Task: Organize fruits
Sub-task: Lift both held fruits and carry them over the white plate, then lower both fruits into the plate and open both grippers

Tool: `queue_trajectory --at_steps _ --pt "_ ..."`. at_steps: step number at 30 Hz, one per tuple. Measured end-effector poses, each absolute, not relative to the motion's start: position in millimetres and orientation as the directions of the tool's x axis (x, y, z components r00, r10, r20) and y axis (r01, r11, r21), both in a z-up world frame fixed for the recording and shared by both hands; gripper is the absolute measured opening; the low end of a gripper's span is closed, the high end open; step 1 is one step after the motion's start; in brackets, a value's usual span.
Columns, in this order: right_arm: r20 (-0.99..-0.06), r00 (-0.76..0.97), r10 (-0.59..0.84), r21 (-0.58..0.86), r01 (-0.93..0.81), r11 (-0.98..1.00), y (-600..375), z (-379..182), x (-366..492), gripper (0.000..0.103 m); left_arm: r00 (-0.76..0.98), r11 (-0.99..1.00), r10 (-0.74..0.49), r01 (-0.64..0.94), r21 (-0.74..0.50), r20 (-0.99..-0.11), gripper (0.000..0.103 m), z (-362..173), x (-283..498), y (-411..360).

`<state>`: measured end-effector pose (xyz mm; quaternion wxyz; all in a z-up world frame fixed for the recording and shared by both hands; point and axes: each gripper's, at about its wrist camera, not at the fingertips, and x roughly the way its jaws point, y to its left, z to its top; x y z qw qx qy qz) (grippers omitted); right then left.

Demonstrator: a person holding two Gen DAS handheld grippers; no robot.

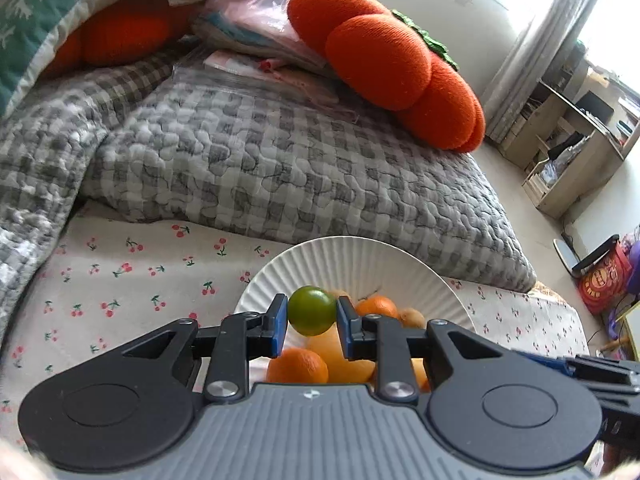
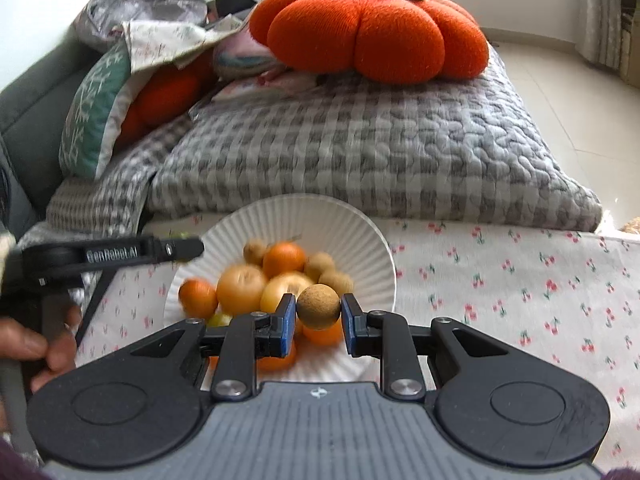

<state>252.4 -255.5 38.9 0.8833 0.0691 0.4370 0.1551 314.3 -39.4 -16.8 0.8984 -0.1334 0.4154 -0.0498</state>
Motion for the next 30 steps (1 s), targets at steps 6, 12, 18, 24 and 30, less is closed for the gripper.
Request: queue_trajectory --at_steps 6,12,18,24,30 --pt "-0.716 0.609 0.341 0.290 -0.185 0.939 -247.2 17.3 274.2 0.022 0.643 0.948 -0.222 -0.033 -0.316 -0.733 0.023 -35.5 330.8 -34.5" --pt "-0.697 0.617 0.366 0.319 -0.191 0.928 -240.1 7.5 291.0 0.022 0.647 0.945 -0.231 -0.028 -0.325 -0.727 0.023 -46.3 340.8 -35.4" --pt "-0.688 0.634 0.353 0.317 -0.176 0.932 -234.7 -4.3 298.8 0.022 0.651 0.961 -0.219 0.013 -0.277 -0.727 0.024 -46.9 342.7 -44.6" --pt "-0.680 0.633 0.371 0.347 -0.169 0.923 -234.7 -6.4 301.7 0.022 0.655 0.961 -0.223 0.023 -0.276 -0.722 0.024 -45.4 343.7 -41.1" --pt "-0.679 0.643 0.354 0.352 -0.138 0.926 -241.8 -10.1 298.9 0.022 0.646 0.964 -0.234 0.056 -0.260 -0.727 0.024 -46.0 339.7 -47.3"
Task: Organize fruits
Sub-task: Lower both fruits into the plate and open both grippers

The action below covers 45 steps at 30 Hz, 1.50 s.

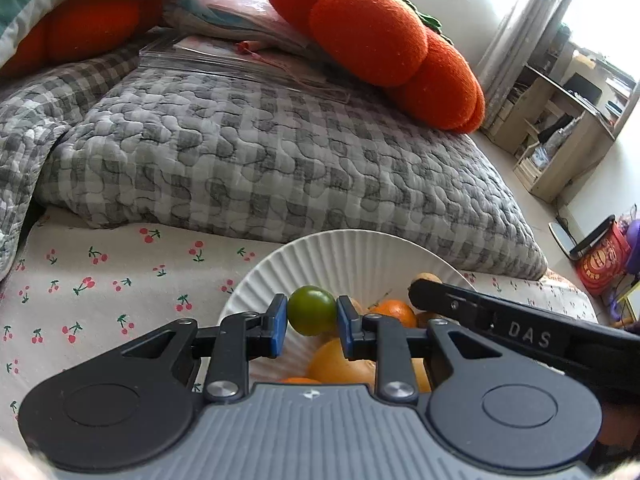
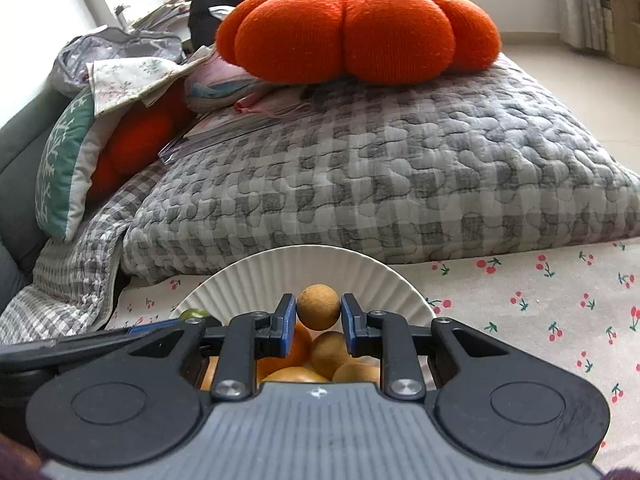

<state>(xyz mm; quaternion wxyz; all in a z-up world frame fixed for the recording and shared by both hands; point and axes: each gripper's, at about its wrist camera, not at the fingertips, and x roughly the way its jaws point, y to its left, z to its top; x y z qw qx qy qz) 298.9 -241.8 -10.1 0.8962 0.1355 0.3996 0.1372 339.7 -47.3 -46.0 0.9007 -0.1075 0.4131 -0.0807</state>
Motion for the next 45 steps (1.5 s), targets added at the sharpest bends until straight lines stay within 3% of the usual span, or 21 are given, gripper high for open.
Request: queue_trajectory --at_steps 5,11,21,35,39,43,45 --pt "-0.677 0.641 0.362 0.367 -0.132 0.921 -242.4 -12.5 297.8 0.022 0.640 0.965 -0.233 0.061 -0.254 -0.732 0.025 -47.9 340.1 -45.7" --pt "-0.665 0.642 0.382 0.382 -0.147 0.912 -238.3 -8.8 298.4 0.025 0.654 0.961 -0.243 0.065 -0.267 -0.716 0.043 -44.4 337.0 -39.9" --pt "-0.658 0.650 0.381 0.359 -0.174 0.917 -228.7 -0.4 298.4 0.025 0.669 0.982 -0.178 0.069 -0.178 -0.722 0.057 -38.5 335.2 -51.0" --pt "-0.689 0.658 0.303 0.209 -0.220 0.953 -229.8 21.6 283.5 0.030 0.697 0.994 -0.092 0.017 -0.111 -0.711 0.068 -25.6 324.9 -60.9" --pt "-0.694 0.665 0.276 0.156 -0.235 0.959 -230.0 27.3 271.2 0.031 0.714 0.999 -0.026 -0.010 -0.047 -0.700 0.083 -22.0 312.4 -64.0" --pt "-0.711 0.655 0.255 0.128 -0.237 0.963 -230.6 30.3 253.9 0.034 0.716 1.000 0.026 -0.026 0.010 -0.697 0.085 -15.1 300.3 -64.0" --pt "-0.720 0.650 0.242 0.102 -0.246 0.964 -228.2 35.6 246.6 0.036 0.719 0.999 0.049 -0.047 0.022 -0.693 0.091 -8.3 291.9 -64.2"
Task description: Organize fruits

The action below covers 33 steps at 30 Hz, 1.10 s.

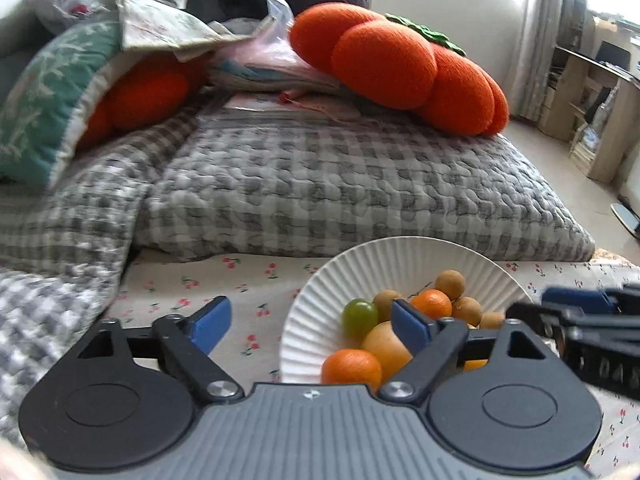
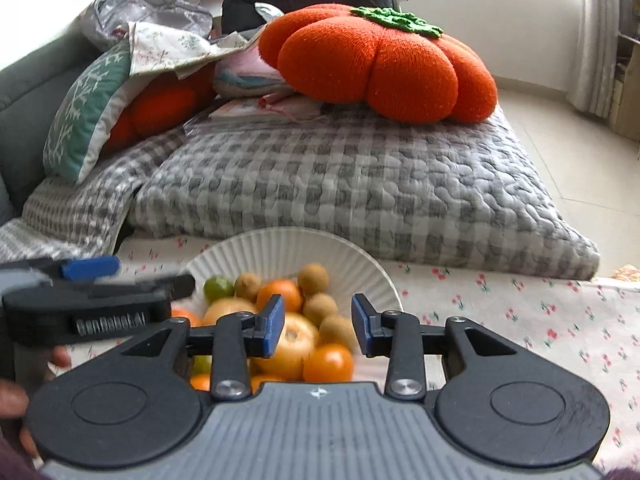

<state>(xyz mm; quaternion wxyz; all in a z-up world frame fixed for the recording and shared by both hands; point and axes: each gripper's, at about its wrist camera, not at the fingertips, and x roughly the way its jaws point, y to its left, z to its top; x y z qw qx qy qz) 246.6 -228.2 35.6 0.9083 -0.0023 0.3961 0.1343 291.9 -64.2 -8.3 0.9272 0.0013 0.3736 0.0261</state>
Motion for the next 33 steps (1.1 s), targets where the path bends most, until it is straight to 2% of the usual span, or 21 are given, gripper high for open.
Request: queue_trajectory --at_steps 7,14,16,18,24,28,33 --pt "-0.738 0.645 0.199 0.052 -0.239 0.970 -216.3 64.0 212.9 0.051 0.741 0.992 0.104 -0.032 0.119 -0.663 0.099 24.6 250.3 -78.0" --pt "-0.730 0.648 0.219 0.109 -0.205 0.973 -212.8 87.2 157.8 0.062 0.718 0.997 0.072 -0.063 0.039 -0.692 0.100 41.4 202.3 -72.3" --pt "-0.730 0.646 0.221 0.131 -0.185 0.974 -216.8 94.0 144.4 0.084 0.722 0.997 0.067 -0.067 0.028 -0.689 0.100 49.2 183.9 -69.9" --pt "-0.709 0.669 0.225 0.144 -0.175 0.974 -219.8 104.7 129.1 0.093 0.730 0.996 0.066 -0.084 0.007 -0.680 0.100 56.8 167.7 -65.0" --pt "-0.660 0.703 0.266 0.157 -0.218 0.963 -216.1 127.9 85.6 0.102 0.755 0.993 0.064 -0.115 -0.036 -0.653 0.100 79.4 112.9 -54.5" --pt "-0.697 0.671 0.254 0.176 -0.183 0.967 -210.6 128.5 60.6 0.103 0.773 0.991 0.109 -0.133 0.008 -0.625 0.100 88.8 80.0 -49.5" --pt "-0.670 0.700 0.249 0.158 -0.194 0.968 -206.3 138.5 32.8 0.103 0.776 0.989 0.136 -0.139 0.044 -0.616 0.100 90.9 48.5 -42.9"
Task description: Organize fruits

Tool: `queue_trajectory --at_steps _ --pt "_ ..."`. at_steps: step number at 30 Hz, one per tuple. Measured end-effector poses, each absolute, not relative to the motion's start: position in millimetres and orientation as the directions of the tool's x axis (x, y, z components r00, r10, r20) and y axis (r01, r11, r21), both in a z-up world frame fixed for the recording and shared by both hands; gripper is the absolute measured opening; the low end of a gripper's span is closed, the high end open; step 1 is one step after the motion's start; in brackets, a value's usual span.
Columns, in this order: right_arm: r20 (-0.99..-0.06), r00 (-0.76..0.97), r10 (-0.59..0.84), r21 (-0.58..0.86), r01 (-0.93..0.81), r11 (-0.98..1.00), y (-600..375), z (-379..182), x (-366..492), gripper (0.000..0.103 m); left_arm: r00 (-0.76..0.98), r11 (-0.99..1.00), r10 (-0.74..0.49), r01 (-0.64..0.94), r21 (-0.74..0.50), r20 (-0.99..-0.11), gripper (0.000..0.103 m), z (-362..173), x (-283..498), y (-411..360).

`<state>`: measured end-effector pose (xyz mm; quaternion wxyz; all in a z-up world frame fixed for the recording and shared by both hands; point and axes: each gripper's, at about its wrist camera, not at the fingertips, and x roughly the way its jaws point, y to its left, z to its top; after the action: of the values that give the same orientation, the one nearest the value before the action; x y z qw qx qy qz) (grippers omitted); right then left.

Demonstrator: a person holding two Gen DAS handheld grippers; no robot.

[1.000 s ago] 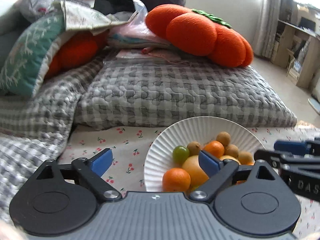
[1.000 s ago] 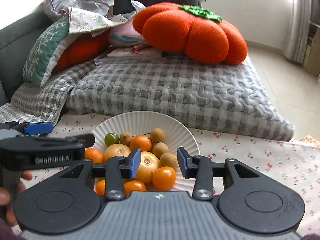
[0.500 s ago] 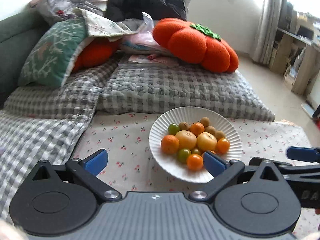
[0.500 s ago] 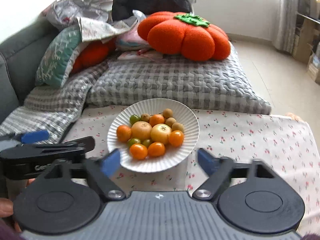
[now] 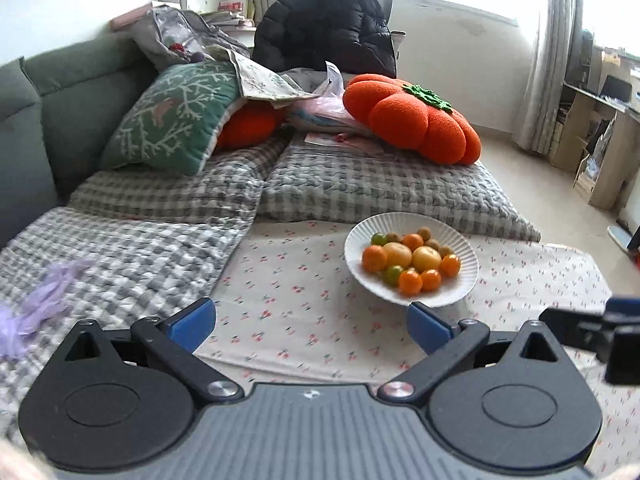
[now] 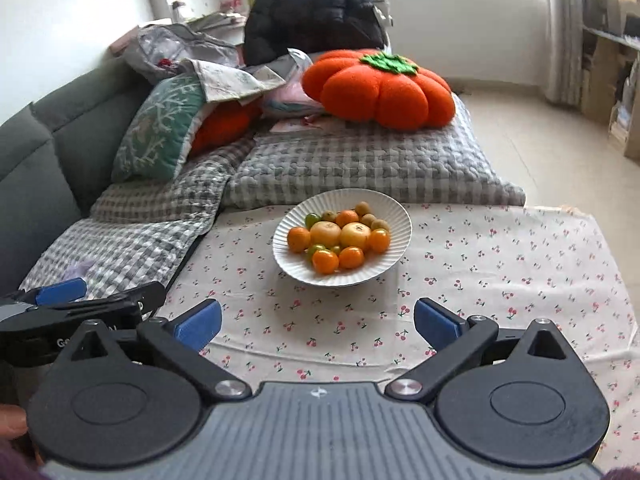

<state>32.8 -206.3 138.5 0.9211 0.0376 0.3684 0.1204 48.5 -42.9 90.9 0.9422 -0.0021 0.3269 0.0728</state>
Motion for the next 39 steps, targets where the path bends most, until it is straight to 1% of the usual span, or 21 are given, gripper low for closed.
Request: queue_trajectory --at_steps 4,6,9,13,19,28,32,39 --pt "-0.660 0.717 0.226 0.111 -0.204 0.973 -203.4 134.9 19.9 0.103 0.789 0.984 0.176 -0.131 0.120 -0.589 0.100 89.9 36.5 -50.1" --pt "-0.665 0.718 0.204 0.079 -0.204 0.976 -202.5 130.1 17.4 0.103 0.812 0.981 0.189 -0.133 0.140 -0.552 0.100 93.5 30.1 -53.6" --pt "-0.669 0.715 0.202 0.082 -0.199 0.977 -205.5 124.1 15.1 0.103 0.836 0.973 0.215 -0.141 0.181 -0.505 0.100 95.6 24.0 -57.4" --pt "-0.684 0.700 0.206 0.086 -0.202 0.976 -207.0 119.6 10.0 0.103 0.824 0.977 0.204 -0.136 0.164 -0.528 0.100 91.7 25.5 -58.0" --pt "-0.665 0.726 0.176 0.068 -0.175 0.982 -209.0 121.9 4.7 0.103 0.821 0.980 0.182 -0.109 0.164 -0.541 0.100 88.7 23.2 -64.7" --pt "-0.657 0.744 0.121 0.011 -0.152 0.988 -200.9 114.9 2.4 0.103 0.785 0.987 0.156 -0.109 0.114 -0.599 0.100 80.4 29.3 -61.2" --pt "-0.649 0.754 0.099 -0.033 -0.158 0.987 -195.1 113.8 1.2 0.103 0.767 0.985 0.167 -0.103 0.137 -0.620 0.100 74.5 32.4 -64.6" --pt "-0.654 0.752 0.086 -0.050 -0.157 0.986 -194.2 111.5 1.3 0.103 0.765 0.984 0.165 -0.085 0.156 -0.622 0.100 72.1 31.4 -67.7"
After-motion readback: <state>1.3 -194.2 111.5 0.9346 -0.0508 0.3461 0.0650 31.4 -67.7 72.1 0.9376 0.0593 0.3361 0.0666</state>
